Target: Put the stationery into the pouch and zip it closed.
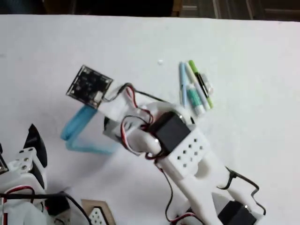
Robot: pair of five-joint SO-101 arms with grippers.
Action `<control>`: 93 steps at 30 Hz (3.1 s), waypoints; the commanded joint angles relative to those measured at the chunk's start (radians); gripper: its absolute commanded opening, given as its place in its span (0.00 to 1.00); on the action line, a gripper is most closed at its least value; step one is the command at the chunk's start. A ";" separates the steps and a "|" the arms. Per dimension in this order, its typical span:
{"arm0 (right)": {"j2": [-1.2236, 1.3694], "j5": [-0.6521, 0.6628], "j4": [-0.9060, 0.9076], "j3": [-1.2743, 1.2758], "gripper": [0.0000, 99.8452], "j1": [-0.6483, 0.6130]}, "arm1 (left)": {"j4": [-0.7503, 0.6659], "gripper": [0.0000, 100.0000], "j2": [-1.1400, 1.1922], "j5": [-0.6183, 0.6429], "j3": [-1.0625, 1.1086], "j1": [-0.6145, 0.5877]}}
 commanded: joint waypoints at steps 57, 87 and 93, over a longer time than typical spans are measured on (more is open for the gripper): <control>-0.174 -0.129 -0.088 0.031 0.02 0.067 | -0.516 0.04 0.170 0.087 0.265 0.662; -0.154 -0.132 -0.148 0.031 0.02 -0.154 | -0.620 0.28 0.168 0.074 0.535 0.358; -0.162 -0.152 -0.341 0.029 0.02 -0.054 | -0.597 0.28 0.168 0.100 0.448 0.174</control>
